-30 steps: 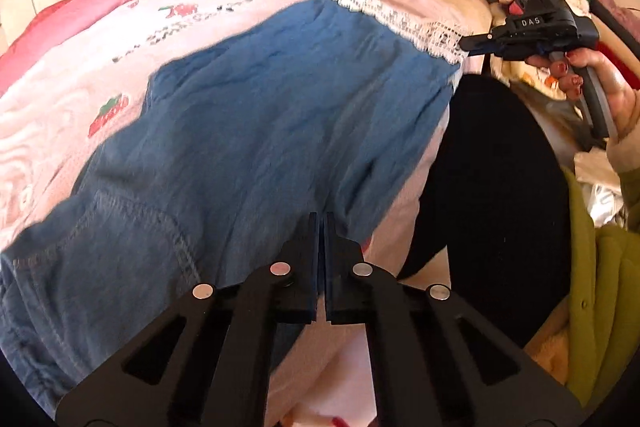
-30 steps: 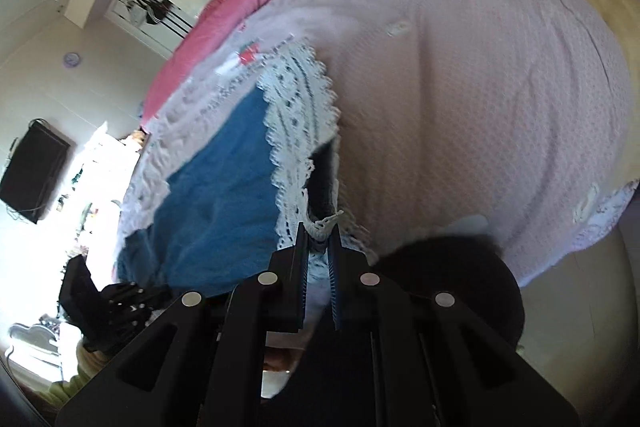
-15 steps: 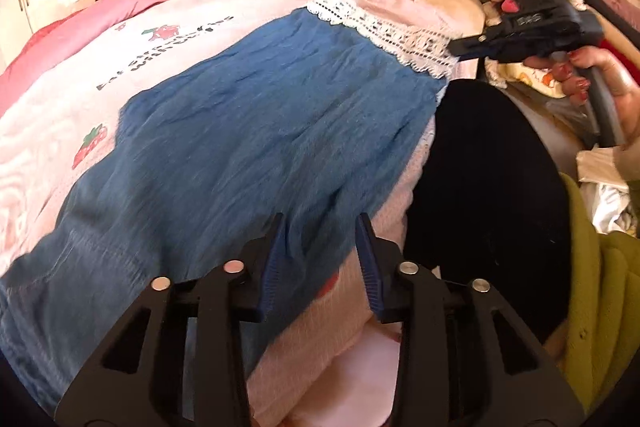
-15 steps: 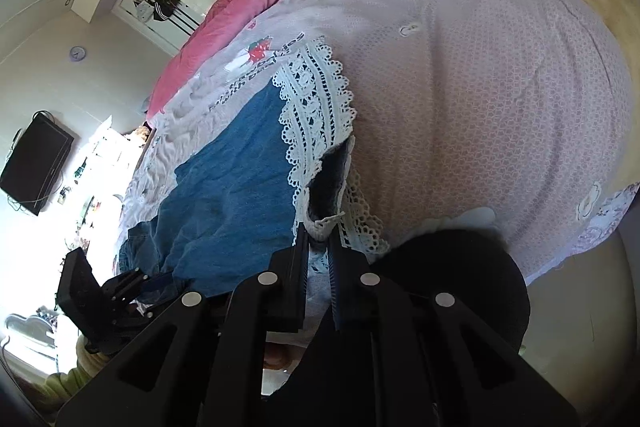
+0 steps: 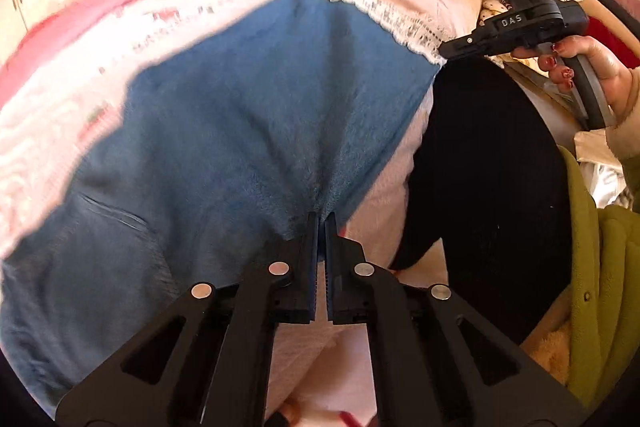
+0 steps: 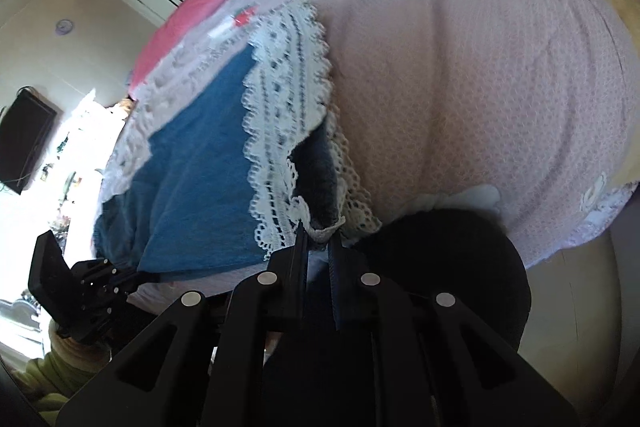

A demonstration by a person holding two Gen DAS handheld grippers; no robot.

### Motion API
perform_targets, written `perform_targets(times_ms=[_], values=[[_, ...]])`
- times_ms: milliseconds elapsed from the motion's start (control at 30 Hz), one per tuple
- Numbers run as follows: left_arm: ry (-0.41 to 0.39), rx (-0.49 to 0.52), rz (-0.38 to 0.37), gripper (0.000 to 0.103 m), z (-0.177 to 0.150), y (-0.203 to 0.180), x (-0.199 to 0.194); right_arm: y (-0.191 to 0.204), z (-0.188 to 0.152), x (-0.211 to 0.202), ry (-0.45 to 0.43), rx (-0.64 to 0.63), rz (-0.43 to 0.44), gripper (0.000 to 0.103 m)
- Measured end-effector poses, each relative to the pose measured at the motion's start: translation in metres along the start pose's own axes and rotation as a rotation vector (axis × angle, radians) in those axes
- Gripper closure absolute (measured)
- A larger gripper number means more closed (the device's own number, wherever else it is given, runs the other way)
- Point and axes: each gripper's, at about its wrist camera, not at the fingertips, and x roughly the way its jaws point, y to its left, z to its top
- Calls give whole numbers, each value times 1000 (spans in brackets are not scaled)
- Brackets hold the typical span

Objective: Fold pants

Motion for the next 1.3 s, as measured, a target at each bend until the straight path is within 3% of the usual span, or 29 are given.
perform_targets(times_ms=[133,167,200,267,333,367,400,533,700,800,900,1000,1033,1067,1100,1133,1200,1300], values=[[-28,-53,-44,96,-4,4,1,2,2,-17,-24,-14,-38,82],[-30,-69,-63,83,-5,6,-2,4,5,-26,-51,-18,-49,75],[-43,-87,-78,62,-5,8,-10,6,7,-31,-74,-24,-57,71],[-92,-108,-81,52,-4,13,-30,16,15,-44,-134,-49,-83,53],[-144,-128,-53,46,-1,25,-53,37,28,-49,-188,-131,-106,47],[-168,-138,-26,35,0,32,-62,54,36,-45,-199,-184,-92,46],[-194,-155,37,30,4,42,-71,67,45,-40,-192,-226,-69,44],[-224,-297,268,25,-2,90,-96,154,73,12,-92,-481,72,29],[-254,-515,374,16,-48,145,-128,252,98,108,129,-735,168,28],[-234,-597,349,15,-72,165,-133,284,106,157,245,-801,160,28],[-223,-631,253,15,-84,176,-122,296,109,191,344,-830,119,35],[-189,-645,215,16,-90,180,-106,298,103,213,448,-845,83,67],[-184,-653,190,20,-90,182,-101,295,100,217,468,-849,66,82],[-178,-661,177,32,-93,182,-97,292,98,220,469,-848,47,96],[-148,-662,212,52,-92,183,-89,289,100,219,446,-825,45,97],[-127,-665,236,58,-92,184,-84,287,103,215,416,-802,54,100],[-148,-707,216,64,-95,193,-83,287,116,204,315,-759,74,100],[-171,-724,208,68,-98,199,-89,294,129,200,235,-718,101,101]])
